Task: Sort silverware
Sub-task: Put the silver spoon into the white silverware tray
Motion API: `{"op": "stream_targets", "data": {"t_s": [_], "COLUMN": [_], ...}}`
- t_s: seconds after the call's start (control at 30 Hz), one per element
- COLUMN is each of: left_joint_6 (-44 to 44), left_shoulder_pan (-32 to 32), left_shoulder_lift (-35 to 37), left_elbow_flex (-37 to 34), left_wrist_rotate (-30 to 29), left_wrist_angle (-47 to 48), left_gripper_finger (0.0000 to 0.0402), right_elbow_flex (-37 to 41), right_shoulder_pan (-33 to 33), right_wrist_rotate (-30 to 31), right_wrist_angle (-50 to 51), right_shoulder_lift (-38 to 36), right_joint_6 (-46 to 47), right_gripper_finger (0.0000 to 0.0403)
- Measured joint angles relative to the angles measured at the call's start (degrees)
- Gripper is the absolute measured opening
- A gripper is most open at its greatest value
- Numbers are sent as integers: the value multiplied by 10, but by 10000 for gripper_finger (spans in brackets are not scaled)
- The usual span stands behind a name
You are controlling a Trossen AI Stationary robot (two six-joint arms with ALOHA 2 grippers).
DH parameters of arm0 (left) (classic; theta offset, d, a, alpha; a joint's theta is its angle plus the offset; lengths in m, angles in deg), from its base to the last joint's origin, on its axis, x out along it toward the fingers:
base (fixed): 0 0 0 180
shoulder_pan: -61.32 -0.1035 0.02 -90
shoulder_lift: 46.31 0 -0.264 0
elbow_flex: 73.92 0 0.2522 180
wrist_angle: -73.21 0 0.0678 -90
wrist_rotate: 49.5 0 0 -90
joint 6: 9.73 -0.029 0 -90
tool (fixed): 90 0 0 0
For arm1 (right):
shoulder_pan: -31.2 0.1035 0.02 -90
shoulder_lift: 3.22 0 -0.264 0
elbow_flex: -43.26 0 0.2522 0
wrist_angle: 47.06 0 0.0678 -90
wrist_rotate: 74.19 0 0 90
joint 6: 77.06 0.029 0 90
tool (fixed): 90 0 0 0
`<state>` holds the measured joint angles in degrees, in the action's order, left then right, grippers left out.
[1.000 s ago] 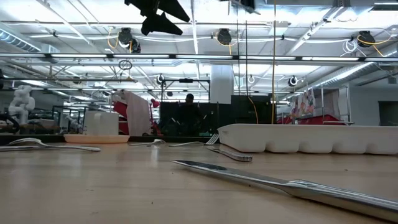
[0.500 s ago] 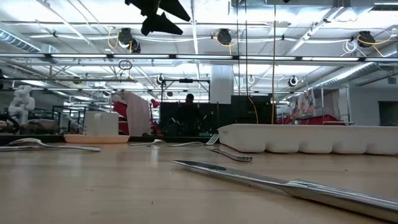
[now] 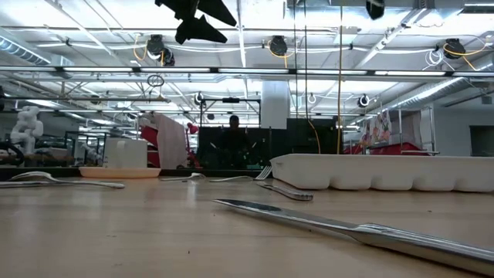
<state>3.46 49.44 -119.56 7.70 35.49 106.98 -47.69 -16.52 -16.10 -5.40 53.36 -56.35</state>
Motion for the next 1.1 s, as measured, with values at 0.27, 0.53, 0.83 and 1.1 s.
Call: {"op": "stream_targets", "data": {"t_s": [0.27,0.53,0.83,1.1], "left_joint_6": [0,0,0,0], "left_shoulder_pan": [0,0,-1,-1], "left_shoulder_lift": [0,0,0,0], "left_elbow_flex": [0,0,0,0], "left_wrist_rotate": [0,0,-24,-25], "left_wrist_angle": [0,0,0,0], "left_gripper_finger": [258,258,258,258], "right_elbow_flex": [203,343,439,555], "right_shoulder_pan": [-24,-48,-49,-54], "right_wrist_rotate": [0,0,-27,-7], "right_wrist_angle": [-127,-208,-301,-400], "right_shoulder_lift": [-84,-144,-150,-152], "right_joint_6": [96,155,192,250], "right_gripper_finger": [0,0,0,0]}}
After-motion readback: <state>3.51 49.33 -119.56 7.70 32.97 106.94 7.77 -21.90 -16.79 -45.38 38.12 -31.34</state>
